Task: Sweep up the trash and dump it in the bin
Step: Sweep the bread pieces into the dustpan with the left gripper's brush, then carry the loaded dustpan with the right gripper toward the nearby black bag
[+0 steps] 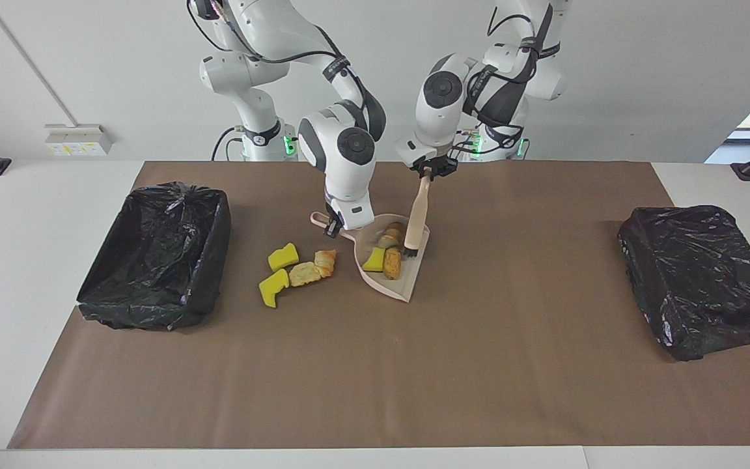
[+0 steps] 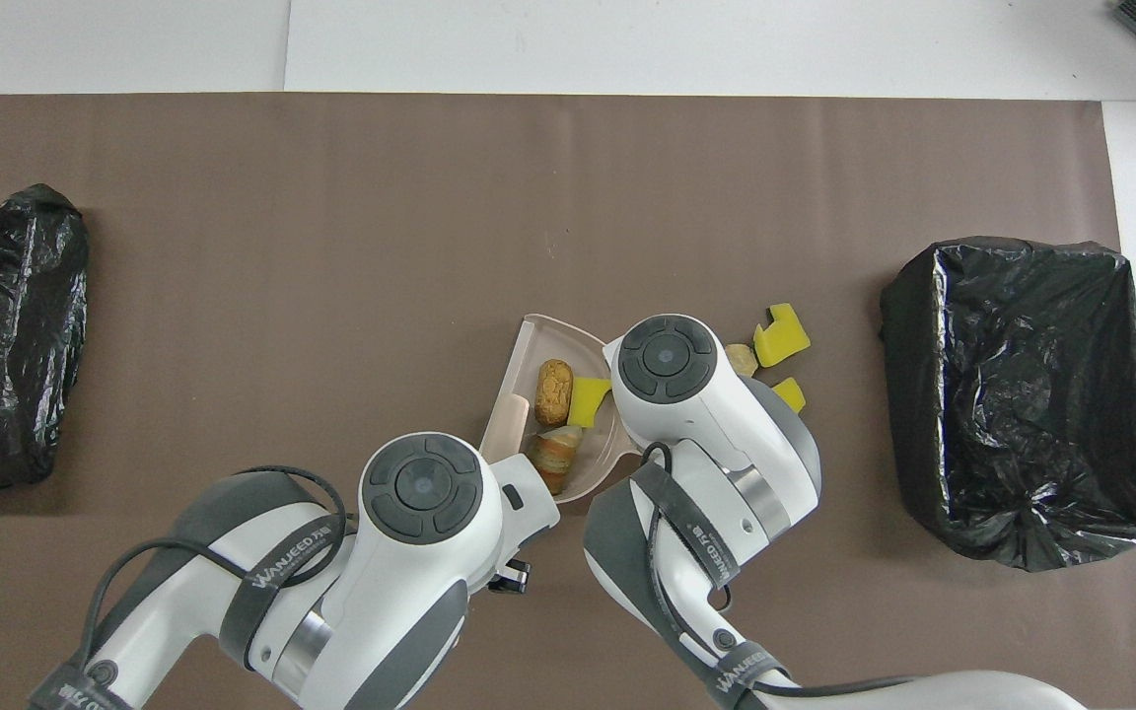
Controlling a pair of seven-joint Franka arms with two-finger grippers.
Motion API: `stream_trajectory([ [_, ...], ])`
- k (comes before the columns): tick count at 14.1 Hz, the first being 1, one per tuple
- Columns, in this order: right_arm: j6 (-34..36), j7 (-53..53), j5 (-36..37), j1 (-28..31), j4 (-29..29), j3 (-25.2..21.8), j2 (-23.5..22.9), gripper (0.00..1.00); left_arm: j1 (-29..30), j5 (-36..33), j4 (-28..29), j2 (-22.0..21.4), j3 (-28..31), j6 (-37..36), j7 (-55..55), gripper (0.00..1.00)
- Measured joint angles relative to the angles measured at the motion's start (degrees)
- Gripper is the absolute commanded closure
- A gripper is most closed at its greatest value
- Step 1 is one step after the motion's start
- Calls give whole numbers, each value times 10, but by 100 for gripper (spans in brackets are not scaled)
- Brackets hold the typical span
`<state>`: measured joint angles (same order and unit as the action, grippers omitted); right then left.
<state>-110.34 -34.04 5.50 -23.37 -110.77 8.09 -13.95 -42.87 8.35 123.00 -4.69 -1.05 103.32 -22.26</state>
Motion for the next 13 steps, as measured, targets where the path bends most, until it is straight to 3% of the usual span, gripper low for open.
stream_trajectory([
  [4, 0, 0, -1, 0, 0, 0, 0, 100, 8, 0, 6, -62, 12, -82, -39, 100],
  [7, 0, 6, -4, 1, 1, 0, 0, 100, 13, 0, 62, -133, 4, -86, -131, 100],
  [10, -2, 23, -6, 11, 9, 0, 5, 100, 8, 1, 155, -207, -44, -39, -221, 100],
  [13, -2, 22, -22, 48, 17, -1, 36, 100, -68, 6, 232, -244, -56, 55, -308, 100],
])
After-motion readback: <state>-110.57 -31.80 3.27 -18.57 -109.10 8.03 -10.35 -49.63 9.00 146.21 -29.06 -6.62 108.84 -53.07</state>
